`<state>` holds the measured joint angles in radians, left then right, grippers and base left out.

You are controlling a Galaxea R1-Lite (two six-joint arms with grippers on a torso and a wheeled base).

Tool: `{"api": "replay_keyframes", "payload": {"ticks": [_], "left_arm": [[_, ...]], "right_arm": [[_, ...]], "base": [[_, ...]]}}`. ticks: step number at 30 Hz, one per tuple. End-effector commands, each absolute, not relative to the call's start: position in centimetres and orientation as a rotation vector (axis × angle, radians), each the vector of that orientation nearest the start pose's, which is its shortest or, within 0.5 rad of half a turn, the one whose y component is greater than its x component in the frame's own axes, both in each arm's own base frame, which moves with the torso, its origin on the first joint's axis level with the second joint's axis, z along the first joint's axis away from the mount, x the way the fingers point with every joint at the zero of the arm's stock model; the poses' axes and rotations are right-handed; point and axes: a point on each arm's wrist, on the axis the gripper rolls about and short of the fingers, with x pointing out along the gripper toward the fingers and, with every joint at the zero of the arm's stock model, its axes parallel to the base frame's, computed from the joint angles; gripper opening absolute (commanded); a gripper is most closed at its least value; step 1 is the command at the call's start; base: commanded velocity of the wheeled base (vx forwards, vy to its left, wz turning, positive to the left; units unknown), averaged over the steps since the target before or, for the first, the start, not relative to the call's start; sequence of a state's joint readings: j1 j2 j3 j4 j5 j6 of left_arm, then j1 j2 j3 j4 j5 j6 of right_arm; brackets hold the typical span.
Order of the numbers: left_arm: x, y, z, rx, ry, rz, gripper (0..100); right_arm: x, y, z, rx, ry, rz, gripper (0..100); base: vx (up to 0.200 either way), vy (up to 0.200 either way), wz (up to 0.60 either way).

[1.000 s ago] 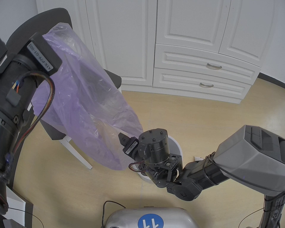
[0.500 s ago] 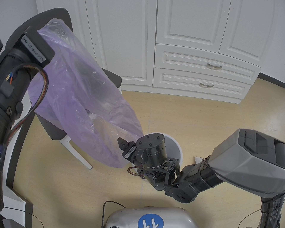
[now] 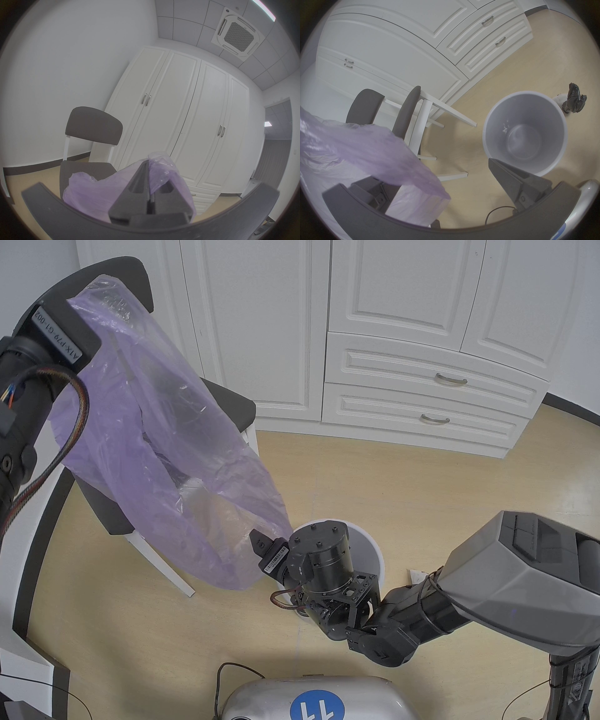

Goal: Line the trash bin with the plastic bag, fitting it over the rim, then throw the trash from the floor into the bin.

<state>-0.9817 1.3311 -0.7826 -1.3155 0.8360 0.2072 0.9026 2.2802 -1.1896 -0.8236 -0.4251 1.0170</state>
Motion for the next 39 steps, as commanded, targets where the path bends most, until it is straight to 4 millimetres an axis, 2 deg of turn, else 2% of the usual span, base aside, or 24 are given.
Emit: {"api": "replay_keyframes", "payload": {"ticks": [1,8,16,25,26,34,39], "left_arm": [[11.7,-14.5,33.1,-0.404,-0.480,-0.088,0],[11.8,-14.6,33.0,-0.399,-0.477,-0.089,0],[11.8,-14.7,32.8,-0.394,-0.473,-0.091,0],[11.9,-14.9,32.7,-0.391,-0.470,-0.093,0],[11.9,-14.9,32.7,-0.391,-0.470,-0.093,0],[12.0,-15.0,32.5,-0.385,-0.465,-0.093,0],[12.0,-15.1,32.4,-0.380,-0.461,-0.093,0]], "right_arm": [[27.9,34.0,7.9,0.824,0.434,0.322,100],[28.0,34.0,7.8,0.826,0.434,0.321,100],[28.1,34.5,6.7,0.829,0.428,0.331,100],[28.0,34.5,7.0,0.832,0.423,0.336,100],[28.0,34.5,7.0,0.835,0.423,0.336,0],[27.3,34.5,8.3,0.848,0.411,0.358,0],[27.3,34.4,8.4,0.848,0.407,0.358,0]], "base": [[0.000,0.000,0.00],[0.000,0.000,0.00],[0.000,0.000,0.00],[0.000,0.000,0.00],[0.000,0.000,0.00],[0.000,0.000,0.00],[0.000,0.000,0.00]]}}
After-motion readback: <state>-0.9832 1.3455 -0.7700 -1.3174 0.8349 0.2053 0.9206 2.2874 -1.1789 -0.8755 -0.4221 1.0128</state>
